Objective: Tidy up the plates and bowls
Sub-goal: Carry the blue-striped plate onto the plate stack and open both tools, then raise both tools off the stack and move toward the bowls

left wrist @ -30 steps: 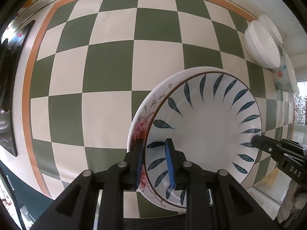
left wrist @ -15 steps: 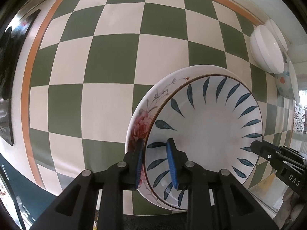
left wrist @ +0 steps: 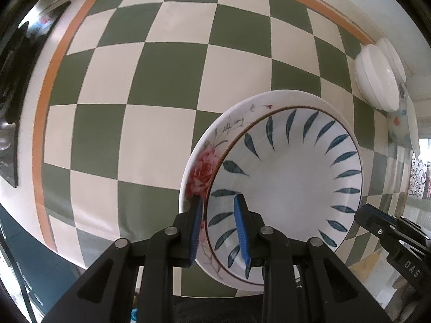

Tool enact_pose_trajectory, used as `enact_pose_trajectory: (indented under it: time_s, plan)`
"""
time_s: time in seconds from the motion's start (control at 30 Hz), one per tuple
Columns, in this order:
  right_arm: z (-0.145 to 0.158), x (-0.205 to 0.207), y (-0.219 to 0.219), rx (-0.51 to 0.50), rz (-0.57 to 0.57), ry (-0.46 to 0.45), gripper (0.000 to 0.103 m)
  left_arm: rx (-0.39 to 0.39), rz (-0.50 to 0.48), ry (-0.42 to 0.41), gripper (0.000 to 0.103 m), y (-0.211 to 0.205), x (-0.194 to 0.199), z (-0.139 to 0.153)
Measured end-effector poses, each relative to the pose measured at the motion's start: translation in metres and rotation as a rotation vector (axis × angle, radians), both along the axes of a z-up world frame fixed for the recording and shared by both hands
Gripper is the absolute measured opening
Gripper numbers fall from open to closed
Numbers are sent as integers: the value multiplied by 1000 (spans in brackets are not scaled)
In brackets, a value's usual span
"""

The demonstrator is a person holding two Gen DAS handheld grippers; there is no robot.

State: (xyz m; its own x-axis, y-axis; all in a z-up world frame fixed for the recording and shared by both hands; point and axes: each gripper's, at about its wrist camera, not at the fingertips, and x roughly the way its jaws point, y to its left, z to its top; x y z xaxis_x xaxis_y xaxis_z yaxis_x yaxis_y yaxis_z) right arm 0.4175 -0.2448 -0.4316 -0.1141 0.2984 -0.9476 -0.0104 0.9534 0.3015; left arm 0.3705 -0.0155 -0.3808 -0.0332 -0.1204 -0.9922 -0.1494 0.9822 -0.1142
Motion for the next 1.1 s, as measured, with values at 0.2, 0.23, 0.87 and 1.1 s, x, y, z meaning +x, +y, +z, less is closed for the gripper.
enact_pose_trajectory:
  time_s: [0.2, 0.23, 0.87, 1.1]
  plan:
    - [29, -21, 11, -12, -9, -49, 26, 24, -32, -88, 22, 0, -21, 32]
    - [35, -26, 12, -13, -13, -58, 29, 28, -36, -104, 22, 1, -26, 40]
    - [172, -119, 31, -91, -78, -304, 84, 43, -130, -355, 91, 10, -104, 167]
    - [205, -147, 29, -84, -117, -354, 87, 19, -142, -398, 96, 10, -127, 189]
